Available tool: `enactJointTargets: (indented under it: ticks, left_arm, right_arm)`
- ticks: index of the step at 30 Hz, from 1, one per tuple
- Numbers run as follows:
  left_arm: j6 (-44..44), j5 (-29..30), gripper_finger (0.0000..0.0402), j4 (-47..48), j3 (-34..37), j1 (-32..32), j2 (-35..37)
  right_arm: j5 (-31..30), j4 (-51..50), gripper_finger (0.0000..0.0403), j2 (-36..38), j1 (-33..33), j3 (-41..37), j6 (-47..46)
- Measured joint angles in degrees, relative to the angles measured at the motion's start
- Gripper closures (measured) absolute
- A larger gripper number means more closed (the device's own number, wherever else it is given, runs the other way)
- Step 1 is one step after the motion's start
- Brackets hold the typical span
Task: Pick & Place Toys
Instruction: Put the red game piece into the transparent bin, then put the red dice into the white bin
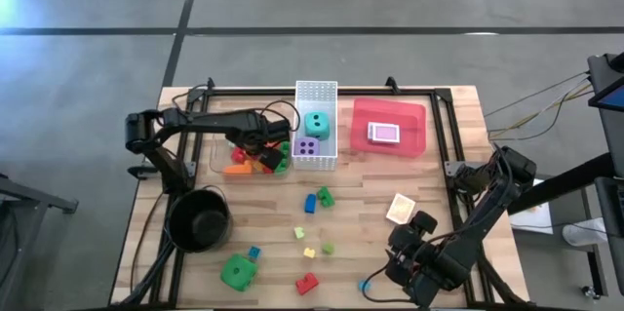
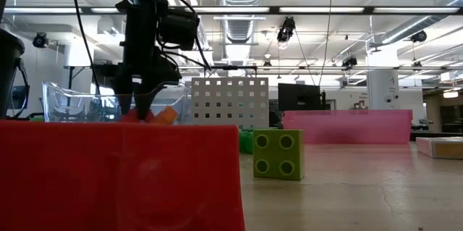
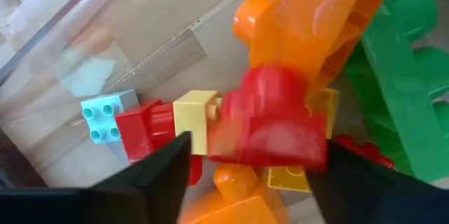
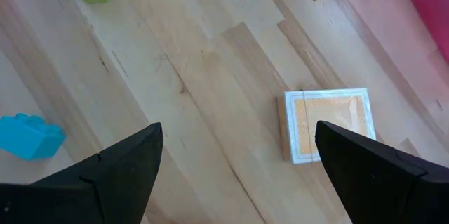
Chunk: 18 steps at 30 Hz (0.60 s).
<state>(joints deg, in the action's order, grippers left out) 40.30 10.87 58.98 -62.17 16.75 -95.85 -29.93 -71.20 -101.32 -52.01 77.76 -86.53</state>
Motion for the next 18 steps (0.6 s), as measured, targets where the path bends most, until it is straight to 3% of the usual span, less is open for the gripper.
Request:
enactJointTargets:
  ticks: [4,10,14,18]
  left_arm:
    - [-0.03,0.00,0.0073,0.00,0.00,0.00,0.00]
    - [-0.12,-0.94,0.0014,0.86,-0.26,0.00,0.02]
    - [-3.87,-2.55,0.0007,3.27,-2.11,-0.12,0.13]
    - [-6.63,-5.42,0.0021,5.64,-4.56,-0.53,0.18]
  right_arm:
    - [-0.07,-0.02,0.0037,0.00,0.00,0.00,0.39]
    - [-0.22,-0.04,0.0037,0.00,0.00,0.00,0.72]
    - [0.19,-0.16,0.0037,0.00,0.00,0.00,0.69]
    - [6.03,-0.63,0.0037,0.58,0.28,0.00,1.28]
